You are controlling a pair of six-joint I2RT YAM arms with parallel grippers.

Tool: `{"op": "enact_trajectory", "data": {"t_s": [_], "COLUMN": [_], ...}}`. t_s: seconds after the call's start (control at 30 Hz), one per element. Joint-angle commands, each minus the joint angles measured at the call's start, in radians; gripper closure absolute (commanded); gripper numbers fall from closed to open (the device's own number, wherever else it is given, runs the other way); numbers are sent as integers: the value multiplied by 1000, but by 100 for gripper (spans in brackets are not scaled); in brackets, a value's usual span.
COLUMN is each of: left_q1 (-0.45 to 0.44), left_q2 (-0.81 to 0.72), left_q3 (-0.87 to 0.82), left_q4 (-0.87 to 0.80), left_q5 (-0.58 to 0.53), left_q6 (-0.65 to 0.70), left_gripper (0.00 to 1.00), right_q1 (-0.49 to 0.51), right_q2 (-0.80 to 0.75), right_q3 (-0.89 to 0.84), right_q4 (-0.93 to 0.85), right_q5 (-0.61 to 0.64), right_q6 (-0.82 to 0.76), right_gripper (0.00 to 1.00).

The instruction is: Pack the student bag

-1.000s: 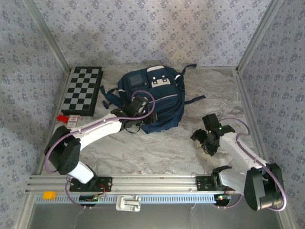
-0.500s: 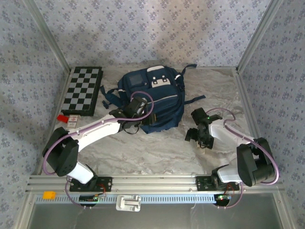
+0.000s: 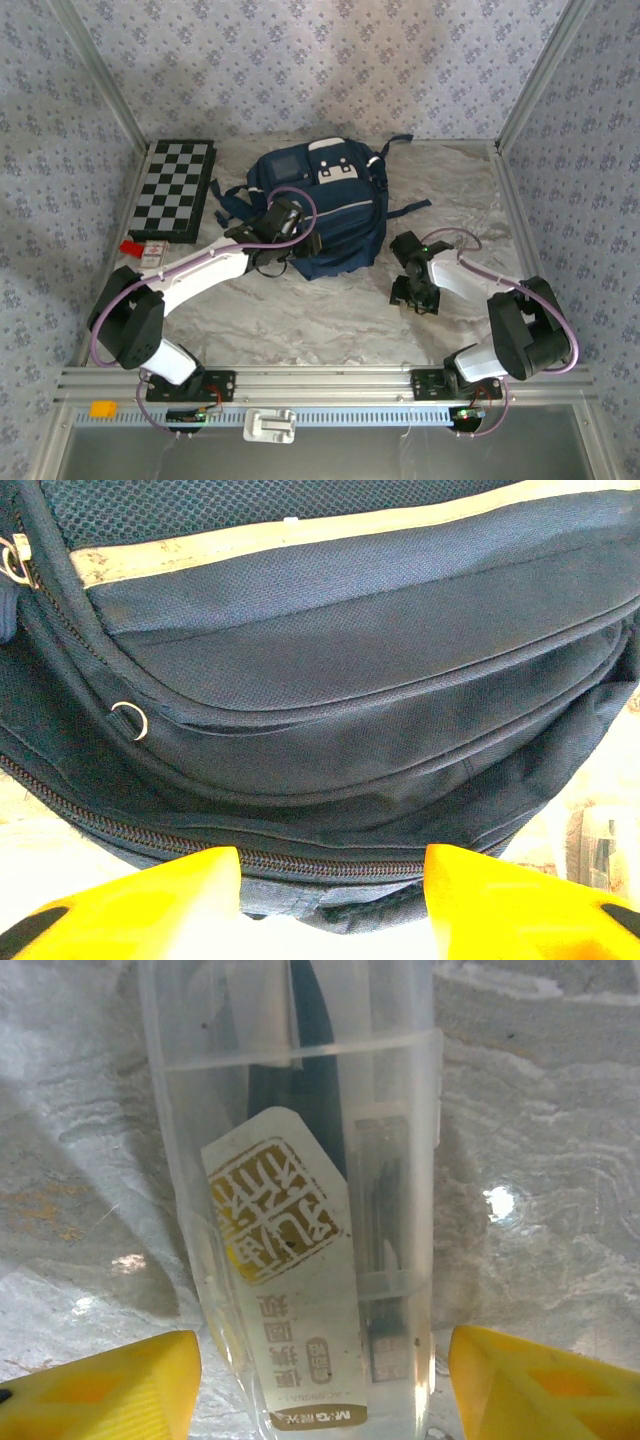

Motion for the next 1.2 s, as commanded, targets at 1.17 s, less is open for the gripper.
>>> {"op": "enact_trajectory", "data": {"t_s": [1.17], "left_q1": [-69], "left_q2": [313], "left_q3": [324], "left_q4": [-35], "left_q5": [-318], "left_q6": [923], "left_gripper": [15], "right_q1": [-14], "right_q2": [-157], "right_q3": [130], "right_q4": [-91], "right_q5": [-64], "right_q6": [-54], "right_gripper": [53]}}
